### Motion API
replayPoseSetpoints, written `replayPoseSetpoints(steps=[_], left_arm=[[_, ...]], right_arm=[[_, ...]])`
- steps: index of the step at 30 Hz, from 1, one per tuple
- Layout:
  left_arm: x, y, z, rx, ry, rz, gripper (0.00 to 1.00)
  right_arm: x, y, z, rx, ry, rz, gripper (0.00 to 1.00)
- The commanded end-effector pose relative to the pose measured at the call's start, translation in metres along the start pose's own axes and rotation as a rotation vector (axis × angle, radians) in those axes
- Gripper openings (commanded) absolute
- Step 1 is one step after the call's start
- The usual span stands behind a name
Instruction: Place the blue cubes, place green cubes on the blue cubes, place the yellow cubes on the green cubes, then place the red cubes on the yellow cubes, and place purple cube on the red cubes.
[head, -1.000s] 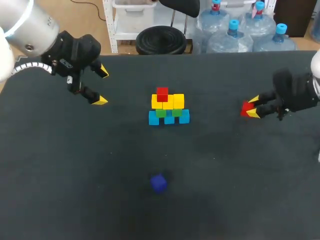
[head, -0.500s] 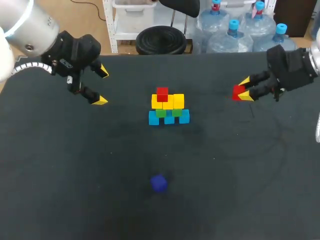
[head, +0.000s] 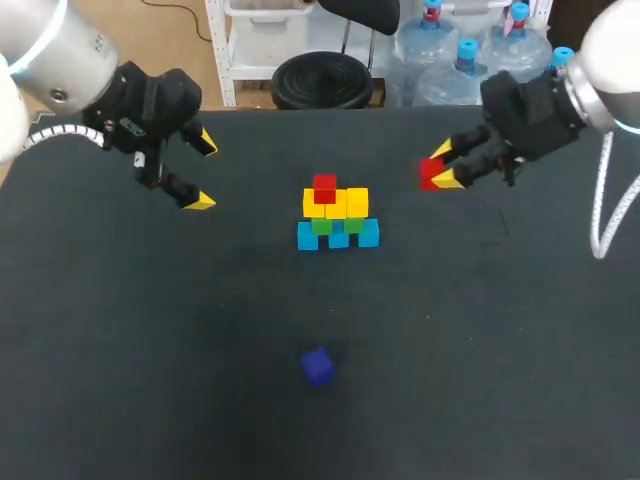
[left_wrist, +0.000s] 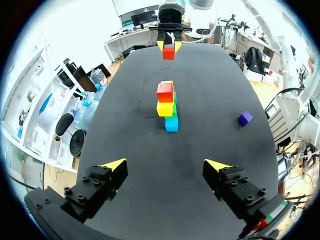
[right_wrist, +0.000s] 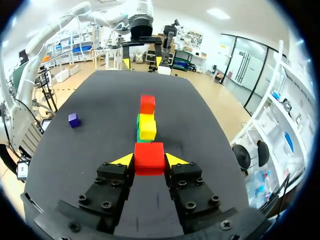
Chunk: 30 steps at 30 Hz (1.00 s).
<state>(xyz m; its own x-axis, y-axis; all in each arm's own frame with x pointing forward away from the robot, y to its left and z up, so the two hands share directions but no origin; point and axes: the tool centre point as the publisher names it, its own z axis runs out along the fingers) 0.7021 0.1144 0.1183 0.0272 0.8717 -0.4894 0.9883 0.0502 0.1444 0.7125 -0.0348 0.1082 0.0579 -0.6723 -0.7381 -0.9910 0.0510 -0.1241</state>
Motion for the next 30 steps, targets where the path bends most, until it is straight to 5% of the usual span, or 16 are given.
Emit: replayPoseSetpoints(steps=[1, 30], left_arm=[[0.001, 0.000, 0.000, 0.000, -0.003, 0.003, 1.00], [0.001, 0.000, 0.000, 0.000, -0.003, 0.003, 1.00]], right_arm=[[-0.013, -0.005, 0.016, -0.007, 0.014, -0.006, 0.00], [-0.054, 0.004, 0.070, -0.046, -0.016, -0.005, 0.00]])
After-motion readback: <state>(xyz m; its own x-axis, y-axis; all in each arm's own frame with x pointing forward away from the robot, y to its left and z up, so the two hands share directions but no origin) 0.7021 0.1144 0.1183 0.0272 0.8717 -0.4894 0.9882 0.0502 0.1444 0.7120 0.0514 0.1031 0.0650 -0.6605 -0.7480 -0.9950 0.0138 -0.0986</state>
